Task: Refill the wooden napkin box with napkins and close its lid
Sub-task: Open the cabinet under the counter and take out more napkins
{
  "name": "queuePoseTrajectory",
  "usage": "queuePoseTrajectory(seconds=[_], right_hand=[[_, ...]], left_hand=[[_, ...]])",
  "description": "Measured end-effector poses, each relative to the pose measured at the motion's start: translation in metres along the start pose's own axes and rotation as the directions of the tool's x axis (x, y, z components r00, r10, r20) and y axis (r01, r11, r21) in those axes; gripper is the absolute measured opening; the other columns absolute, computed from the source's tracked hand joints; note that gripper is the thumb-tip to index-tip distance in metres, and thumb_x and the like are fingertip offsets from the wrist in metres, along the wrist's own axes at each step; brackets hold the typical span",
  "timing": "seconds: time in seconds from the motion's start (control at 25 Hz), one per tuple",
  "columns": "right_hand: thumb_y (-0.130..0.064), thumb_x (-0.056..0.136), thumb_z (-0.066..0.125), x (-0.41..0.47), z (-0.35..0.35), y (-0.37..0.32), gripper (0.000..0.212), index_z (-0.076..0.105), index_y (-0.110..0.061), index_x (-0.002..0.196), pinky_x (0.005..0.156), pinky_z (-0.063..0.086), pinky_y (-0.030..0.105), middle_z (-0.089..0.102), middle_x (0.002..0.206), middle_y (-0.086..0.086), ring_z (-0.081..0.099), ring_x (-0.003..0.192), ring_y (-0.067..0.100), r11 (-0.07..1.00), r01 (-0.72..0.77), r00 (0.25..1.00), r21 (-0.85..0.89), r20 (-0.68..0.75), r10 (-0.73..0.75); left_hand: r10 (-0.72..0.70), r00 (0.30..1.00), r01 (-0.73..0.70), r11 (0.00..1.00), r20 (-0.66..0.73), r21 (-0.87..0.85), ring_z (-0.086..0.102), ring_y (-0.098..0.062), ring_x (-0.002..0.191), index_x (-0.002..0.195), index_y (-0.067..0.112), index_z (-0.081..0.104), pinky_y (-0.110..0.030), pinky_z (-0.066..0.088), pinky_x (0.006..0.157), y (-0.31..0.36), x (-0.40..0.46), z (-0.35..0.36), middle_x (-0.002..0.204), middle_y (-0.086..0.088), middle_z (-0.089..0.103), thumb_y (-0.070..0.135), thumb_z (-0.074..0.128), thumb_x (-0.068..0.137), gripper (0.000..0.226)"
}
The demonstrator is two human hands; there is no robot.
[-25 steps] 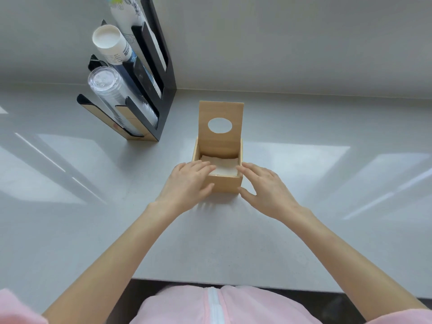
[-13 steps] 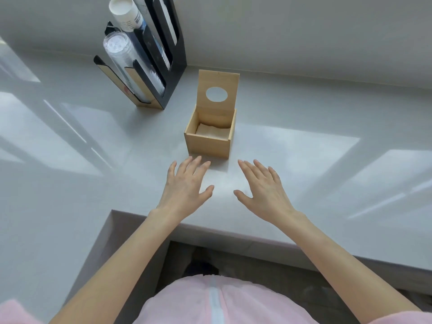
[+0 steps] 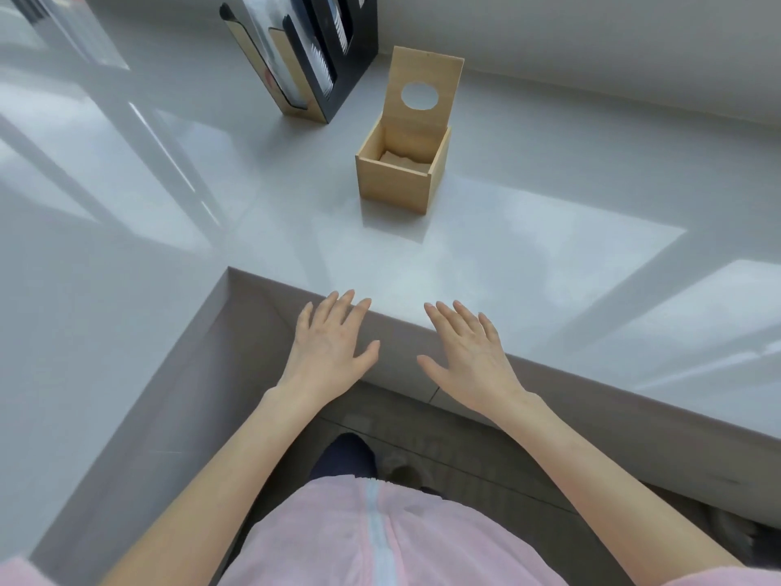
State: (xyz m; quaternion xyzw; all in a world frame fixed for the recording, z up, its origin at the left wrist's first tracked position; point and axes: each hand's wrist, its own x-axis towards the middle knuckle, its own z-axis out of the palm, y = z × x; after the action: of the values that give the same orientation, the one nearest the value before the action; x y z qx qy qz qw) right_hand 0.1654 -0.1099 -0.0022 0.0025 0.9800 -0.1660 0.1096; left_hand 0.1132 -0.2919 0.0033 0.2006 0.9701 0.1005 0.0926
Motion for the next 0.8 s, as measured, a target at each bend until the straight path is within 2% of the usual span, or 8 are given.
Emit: queuePoseTrajectory(seconds=[0.4,0.6,0.8], right_hand=[[-0.042,0.091,0.046,-0.012,0.023,-0.04,0.073,0.007,-0.021,0.148,0.119,0.0,0.04,0.012,0.158,-0.001,0.002,0.146,0.018,0.999,0.047,0.999,-0.003,0.012,-0.046],[-0.039,0.091,0.048,-0.022,0.038,-0.064,0.074,0.007,-0.02,0.148,0.118,0.001,0.04,0.012,0.158,0.001,0.002,0.146,0.019,1.0,0.008,0.999,-0.012,0.053,-0.007],[-0.039,0.092,0.045,-0.023,0.054,-0.073,0.069,0.01,-0.017,0.148,0.118,0.003,0.041,0.015,0.158,0.0,0.004,0.146,0.017,0.999,-0.052,0.997,-0.015,0.048,0.052]], left_hand=[[-0.019,0.998,0.019,1.0,0.052,0.0,0.011,-0.02,0.143,0.145,0.019,0.014,-0.04,0.007,0.116,-0.03,-0.038,0.007,0.156,-0.006,0.013,0.048,0.039,0.089,0.068],[-0.025,0.998,0.028,0.998,0.063,-0.058,0.011,-0.021,0.143,0.146,0.018,0.013,-0.039,0.009,0.116,-0.046,-0.052,0.011,0.156,-0.007,0.013,0.046,0.042,0.089,0.069],[0.042,0.999,-0.041,0.999,0.033,-0.031,0.011,-0.02,0.143,0.145,0.015,0.016,-0.036,0.01,0.115,-0.058,-0.056,0.028,0.155,-0.007,0.017,0.042,0.04,0.091,0.065]])
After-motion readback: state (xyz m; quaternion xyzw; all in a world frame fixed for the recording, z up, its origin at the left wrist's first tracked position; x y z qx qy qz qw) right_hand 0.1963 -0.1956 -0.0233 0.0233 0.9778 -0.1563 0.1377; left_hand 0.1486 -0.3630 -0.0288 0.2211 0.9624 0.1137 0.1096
